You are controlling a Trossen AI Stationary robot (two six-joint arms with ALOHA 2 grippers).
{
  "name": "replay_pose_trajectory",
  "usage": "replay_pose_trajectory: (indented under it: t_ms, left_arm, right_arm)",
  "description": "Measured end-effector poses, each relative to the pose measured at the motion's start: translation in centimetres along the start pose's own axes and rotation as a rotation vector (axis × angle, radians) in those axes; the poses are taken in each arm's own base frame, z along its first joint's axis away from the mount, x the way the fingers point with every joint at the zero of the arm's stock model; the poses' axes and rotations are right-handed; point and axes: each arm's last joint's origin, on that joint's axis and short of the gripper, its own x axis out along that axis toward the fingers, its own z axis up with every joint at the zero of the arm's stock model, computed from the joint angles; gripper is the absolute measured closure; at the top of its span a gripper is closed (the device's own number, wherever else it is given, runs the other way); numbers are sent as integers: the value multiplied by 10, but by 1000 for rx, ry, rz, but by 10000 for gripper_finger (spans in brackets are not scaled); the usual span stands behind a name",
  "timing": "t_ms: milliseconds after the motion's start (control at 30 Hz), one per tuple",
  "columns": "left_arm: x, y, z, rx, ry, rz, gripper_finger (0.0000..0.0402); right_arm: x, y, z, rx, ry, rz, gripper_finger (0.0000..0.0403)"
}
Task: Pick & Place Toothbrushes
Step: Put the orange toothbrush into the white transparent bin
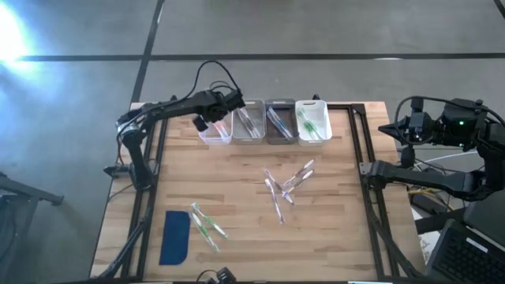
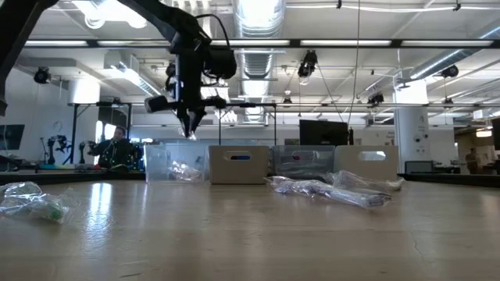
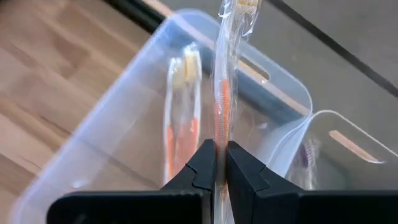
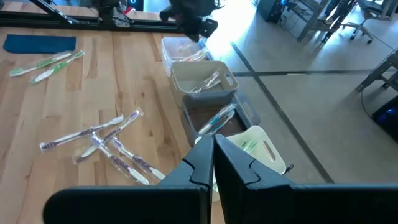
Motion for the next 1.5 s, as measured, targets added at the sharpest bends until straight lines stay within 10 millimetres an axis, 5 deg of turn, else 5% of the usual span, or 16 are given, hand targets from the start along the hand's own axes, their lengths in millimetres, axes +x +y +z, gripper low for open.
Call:
replay_pose_trajectory:
  t_ms: [567, 1267, 1500]
  left_arm:
    - [33, 23, -21, -17, 39, 32, 381]
    - [58, 29, -32, 15, 67, 18, 380]
    - [58, 25, -32, 51, 51, -17, 353]
  right_arm:
    - [0, 0, 0, 0, 0, 0, 394]
    - [0, 0, 0, 2, 0, 0, 394]
    - [0, 0, 0, 1, 0, 0, 394]
